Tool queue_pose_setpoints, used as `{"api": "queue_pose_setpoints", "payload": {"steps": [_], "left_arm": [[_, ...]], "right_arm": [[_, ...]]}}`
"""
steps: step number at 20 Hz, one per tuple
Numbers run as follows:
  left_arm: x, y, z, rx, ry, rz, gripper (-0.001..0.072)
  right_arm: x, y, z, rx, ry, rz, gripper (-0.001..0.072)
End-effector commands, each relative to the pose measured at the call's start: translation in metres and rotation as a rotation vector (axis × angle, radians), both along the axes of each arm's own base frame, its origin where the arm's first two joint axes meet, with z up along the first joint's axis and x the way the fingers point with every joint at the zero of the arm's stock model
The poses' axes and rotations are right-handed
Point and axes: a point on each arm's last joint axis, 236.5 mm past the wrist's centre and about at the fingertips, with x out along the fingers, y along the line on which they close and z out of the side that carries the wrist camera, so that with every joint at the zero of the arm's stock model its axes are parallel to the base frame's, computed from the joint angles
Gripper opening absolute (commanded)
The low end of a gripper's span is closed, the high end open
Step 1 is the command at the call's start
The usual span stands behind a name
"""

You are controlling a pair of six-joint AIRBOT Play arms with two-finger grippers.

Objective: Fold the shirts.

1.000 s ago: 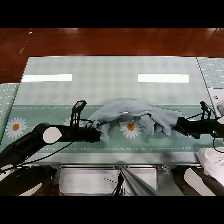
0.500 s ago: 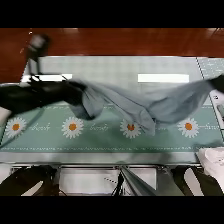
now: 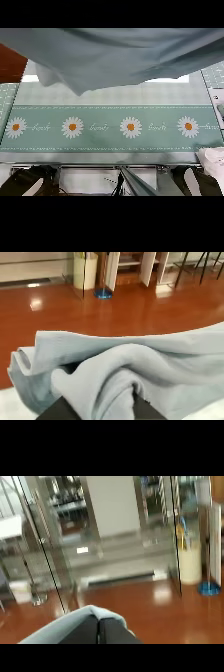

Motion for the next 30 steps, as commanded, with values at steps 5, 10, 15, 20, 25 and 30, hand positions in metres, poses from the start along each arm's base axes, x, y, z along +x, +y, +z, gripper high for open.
{"api": "queue_pose_setpoints", "payload": {"steps": [5, 10, 15, 20, 25, 30], "left_arm": [[-0.084, 0.005, -0.081, 0.186, 0.37, -0.122, 0.0024], [-0.07, -0.015, -0.179, 0.241, 0.692, -0.189, 0.0024], [-0.013, -0.044, -0.295, 0.182, 0.819, -0.19, 0.0024], [0.008, -0.046, -0.381, 0.123, 0.875, -0.124, 0.0025], [0.005, -0.041, -0.435, 0.112, 0.925, -0.081, 0.0024], [-0.022, -0.04, -0.49, 0.117, 1.097, -0.078, 0.0024]], "right_arm": [[-0.042, 0.003, -0.008, -0.118, 0.138, -0.088, 0.0023], [0.005, -0.024, -0.067, -0.084, 0.394, -0.079, 0.0022], [0.096, -0.041, -0.142, 0.049, 0.637, 0.073, 0.0022], [0.18, -0.015, -0.271, -0.019, 0.981, 0.21, 0.0023], [0.268, -0.007, -0.374, -0.076, 1.078, 0.102, 0.0024], [0.264, 0.017, -0.473, -0.033, 1.343, 0.138, 0.0055]]}}
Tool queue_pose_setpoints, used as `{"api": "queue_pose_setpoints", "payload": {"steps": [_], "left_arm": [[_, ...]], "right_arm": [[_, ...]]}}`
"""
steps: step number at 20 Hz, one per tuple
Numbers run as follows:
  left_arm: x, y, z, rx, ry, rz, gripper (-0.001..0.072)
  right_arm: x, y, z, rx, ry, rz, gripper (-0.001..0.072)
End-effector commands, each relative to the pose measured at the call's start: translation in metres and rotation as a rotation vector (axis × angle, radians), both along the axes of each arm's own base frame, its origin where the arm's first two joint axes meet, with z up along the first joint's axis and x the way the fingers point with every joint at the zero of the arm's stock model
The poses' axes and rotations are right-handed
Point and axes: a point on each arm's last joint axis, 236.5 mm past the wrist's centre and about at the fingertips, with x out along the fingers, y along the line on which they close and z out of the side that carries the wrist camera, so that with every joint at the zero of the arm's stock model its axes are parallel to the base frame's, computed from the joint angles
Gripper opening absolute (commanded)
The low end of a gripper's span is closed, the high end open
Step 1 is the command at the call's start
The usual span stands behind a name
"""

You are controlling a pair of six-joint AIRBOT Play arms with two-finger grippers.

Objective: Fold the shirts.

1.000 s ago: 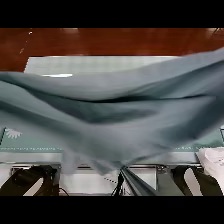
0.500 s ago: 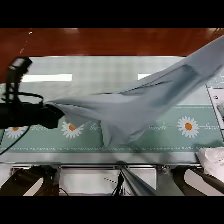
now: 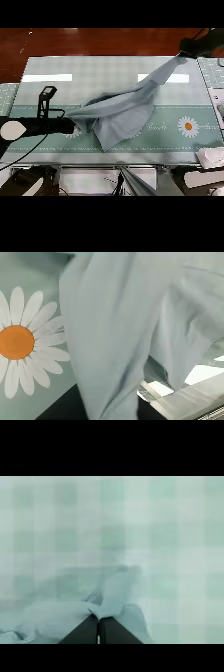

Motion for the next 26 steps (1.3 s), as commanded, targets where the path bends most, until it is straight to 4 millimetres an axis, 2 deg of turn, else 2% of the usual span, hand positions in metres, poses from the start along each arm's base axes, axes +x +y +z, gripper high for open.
{"api": "queue_pose_setpoints", "payload": {"steps": [1, 2, 3, 5, 7, 9, 11, 12, 14, 15, 16, 18, 21, 23, 26], "left_arm": [[-0.013, 0.002, -0.034, 0.015, 0.094, 0.012, 0.0025], [-0.013, 0.002, -0.038, 0.02, 0.109, 0.013, 0.0025], [-0.013, 0.002, -0.04, 0.023, 0.118, 0.013, 0.0025], [-0.013, 0.002, -0.042, 0.025, 0.122, 0.013, 0.0025], [-0.012, 0.002, -0.041, 0.023, 0.116, 0.015, 0.0025], [-0.012, 0.002, -0.041, 0.023, 0.117, 0.015, 0.0025], [-0.012, 0.002, -0.041, 0.024, 0.115, 0.013, 0.0025], [-0.012, 0.002, -0.041, 0.029, 0.107, -0.006, 0.0025], [-0.012, 0.002, -0.041, 0.043, 0.083, -0.056, 0.0024], [-0.012, 0.002, -0.041, 0.049, 0.073, -0.076, 0.0025], [-0.012, 0.002, -0.041, 0.052, 0.07, -0.083, 0.0025], [-0.012, 0.002, -0.041, 0.052, 0.069, -0.083, 0.0025], [-0.012, 0.002, -0.041, 0.051, 0.068, -0.083, 0.0024], [-0.012, 0.002, -0.041, 0.051, 0.069, -0.083, 0.0024], [-0.012, 0.002, -0.041, 0.051, 0.069, -0.083, 0.0025]], "right_arm": [[-0.001, 0.014, -0.057, -0.008, 0.136, 0.028, 0.0317], [-0.006, 0.025, -0.055, 0.005, 0.138, 0.11, 0.0543], [-0.02, 0.03, -0.052, 0.012, 0.174, 0.171, 0.0546], [-0.062, 0.014, -0.05, -0.07, 0.309, 0.241, 0.0547], [-0.085, -0.004, -0.048, -0.127, 0.351, 0.199, 0.0546], [-0.11, -0.001, -0.051, -0.088, 0.332, 0.162, 0.0546], [-0.152, 0.024, -0.066, 0.019, 0.338, 0.16, 0.0546], [-0.179, 0.047, -0.078, 0.123, 0.354, 0.155, 0.0547], [-0.231, 0.107, -0.099, 0.368, 0.375, 0.143, 0.0547], [-0.25, 0.126, -0.109, 0.435, 0.362, 0.122, 0.0547], [-0.264, 0.136, -0.122, 0.46, 0.334, 0.075, 0.0547], [-0.284, 0.139, -0.143, 0.47, 0.316, -0.047, 0.0547], [-0.305, 0.149, -0.165, 0.468, 0.335, -0.097, 0.0546], [-0.306, 0.165, -0.172, 0.465, 0.324, -0.11, 0.0544], [-0.292, 0.186, -0.179, 0.486, 0.268, -0.178, 0.0543]]}}
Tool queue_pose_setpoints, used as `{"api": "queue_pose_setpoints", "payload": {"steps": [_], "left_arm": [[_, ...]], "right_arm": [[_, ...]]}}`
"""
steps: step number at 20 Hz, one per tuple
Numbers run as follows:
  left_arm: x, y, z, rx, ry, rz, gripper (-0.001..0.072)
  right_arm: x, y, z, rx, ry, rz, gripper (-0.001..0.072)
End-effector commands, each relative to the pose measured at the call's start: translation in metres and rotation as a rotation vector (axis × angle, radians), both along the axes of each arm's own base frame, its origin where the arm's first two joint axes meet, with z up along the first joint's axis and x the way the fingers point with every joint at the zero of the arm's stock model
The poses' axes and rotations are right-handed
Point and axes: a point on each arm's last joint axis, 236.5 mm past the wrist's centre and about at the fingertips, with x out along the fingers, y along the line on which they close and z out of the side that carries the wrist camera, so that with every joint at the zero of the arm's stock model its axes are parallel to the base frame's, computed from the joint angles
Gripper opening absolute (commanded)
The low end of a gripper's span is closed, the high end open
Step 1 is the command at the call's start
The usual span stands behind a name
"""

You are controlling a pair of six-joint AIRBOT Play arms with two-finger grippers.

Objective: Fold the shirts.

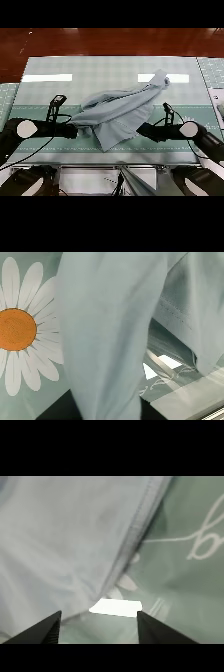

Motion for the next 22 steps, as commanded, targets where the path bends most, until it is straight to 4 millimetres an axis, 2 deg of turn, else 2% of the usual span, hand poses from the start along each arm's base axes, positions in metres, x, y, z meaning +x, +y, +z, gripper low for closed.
{"api": "queue_pose_setpoints", "payload": {"steps": [1, 4, 5, 6, 7, 8, 9, 11, 13, 14, 16, 17, 19, 21, 22], "left_arm": [[0.0, 0.0, 0.0, 0.001, -0.003, -0.003, 0.0025], [0.0, 0.0, 0.0, 0.01, -0.022, -0.044, 0.0024], [0.001, 0.0, 0.0, 0.011, -0.023, -0.045, 0.0024], [0.001, 0.0, 0.0, 0.012, -0.024, -0.045, 0.0025], [0.001, 0.001, 0.001, 0.017, -0.027, -0.047, 0.0024], [0.004, 0.003, 0.003, 0.028, -0.041, -0.051, 0.0024], [0.011, 0.006, 0.011, 0.044, -0.071, -0.057, 0.0024], [0.036, 0.015, 0.045, 0.095, -0.195, -0.071, 0.0024], [0.07, 0.025, 0.112, 0.145, -0.396, -0.069, 0.0024], [0.085, 0.03, 0.158, 0.16, -0.516, -0.057, 0.0024], [0.102, 0.037, 0.253, 0.16, -0.737, -0.02, 0.0024], [0.103, 0.04, 0.298, 0.146, -0.832, 0.0, 0.0024], [0.092, 0.044, 0.385, 0.093, -1.013, 0.038, 0.0024], [0.07, 0.049, 0.45, 0.046, -1.143, 0.064, 0.0024], [0.058, 0.052, 0.47, 0.031, -1.176, 0.069, 0.0024]], "right_arm": [[0.014, 0.019, -0.013, 0.017, -0.034, -0.143, 0.0543], [0.027, 0.028, -0.027, 0.023, -0.045, -0.241, 0.0526], [0.035, 0.031, -0.029, 0.035, -0.063, -0.281, 0.0397], [0.043, 0.031, -0.029, 0.049, -0.082, -0.324, 0.0232], [0.05, 0.033, -0.023, 0.073, -0.092, -0.358, 0.0028], [0.059, 0.034, -0.011, 0.089, -0.127, -0.354, 0.0025], [0.069, 0.036, 0.01, 0.103, -0.196, -0.314, 0.0024], [0.089, 0.037, 0.082, 0.128, -0.394, -0.189, 0.0024], [0.099, 0.019, 0.17, 0.115, -0.59, -0.111, 0.0024], [0.099, 0.003, 0.214, 0.088, -0.687, -0.095, 0.0023], [0.091, -0.04, 0.303, -0.006, -0.873, -0.107, 0.0024], [0.082, -0.061, 0.346, -0.053, -0.954, -0.132, 0.0023], [0.057, -0.093, 0.422, -0.114, -1.09, -0.188, 0.0023], [0.029, -0.107, 0.487, -0.153, -1.219, -0.208, 0.0023], [0.015, -0.112, 0.51, -0.167, -1.273, -0.215, 0.0023]]}}
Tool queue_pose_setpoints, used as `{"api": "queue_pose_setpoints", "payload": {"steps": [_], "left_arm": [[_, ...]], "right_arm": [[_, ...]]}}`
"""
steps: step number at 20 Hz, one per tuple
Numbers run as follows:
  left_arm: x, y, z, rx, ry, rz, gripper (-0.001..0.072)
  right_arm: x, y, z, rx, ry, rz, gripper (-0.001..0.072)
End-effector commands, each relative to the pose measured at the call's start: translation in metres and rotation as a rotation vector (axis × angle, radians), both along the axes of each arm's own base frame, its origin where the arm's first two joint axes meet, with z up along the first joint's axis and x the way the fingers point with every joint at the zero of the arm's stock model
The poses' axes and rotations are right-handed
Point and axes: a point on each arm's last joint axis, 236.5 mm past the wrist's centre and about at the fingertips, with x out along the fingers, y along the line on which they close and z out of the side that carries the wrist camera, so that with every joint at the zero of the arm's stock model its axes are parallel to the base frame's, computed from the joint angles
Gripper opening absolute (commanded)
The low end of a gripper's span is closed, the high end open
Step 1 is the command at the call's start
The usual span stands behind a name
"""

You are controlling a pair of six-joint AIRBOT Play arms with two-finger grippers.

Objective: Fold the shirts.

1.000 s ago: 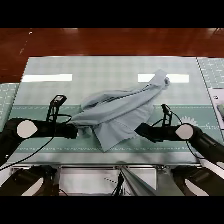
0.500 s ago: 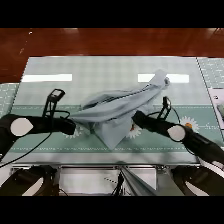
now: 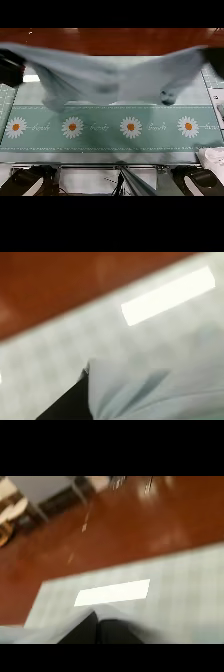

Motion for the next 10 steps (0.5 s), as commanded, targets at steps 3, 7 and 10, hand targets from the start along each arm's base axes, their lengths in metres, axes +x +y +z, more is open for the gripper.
{"api": "queue_pose_setpoints", "payload": {"steps": [3, 7, 10], "left_arm": [[-0.072, 0.017, 0.113, -0.064, -0.178, -0.029, 0.0024], [-0.127, -0.005, 0.108, -0.124, -0.067, -0.169, 0.0024], [-0.155, -0.006, 0.109, -0.205, -0.022, -0.187, 0.0024]], "right_arm": [[-0.082, -0.046, 0.111, -0.119, -0.219, -0.13, 0.0023], [-0.104, -0.036, 0.106, -0.11, -0.157, -0.078, 0.0023], [-0.116, -0.036, 0.121, -0.103, -0.195, -0.072, 0.0023]]}}
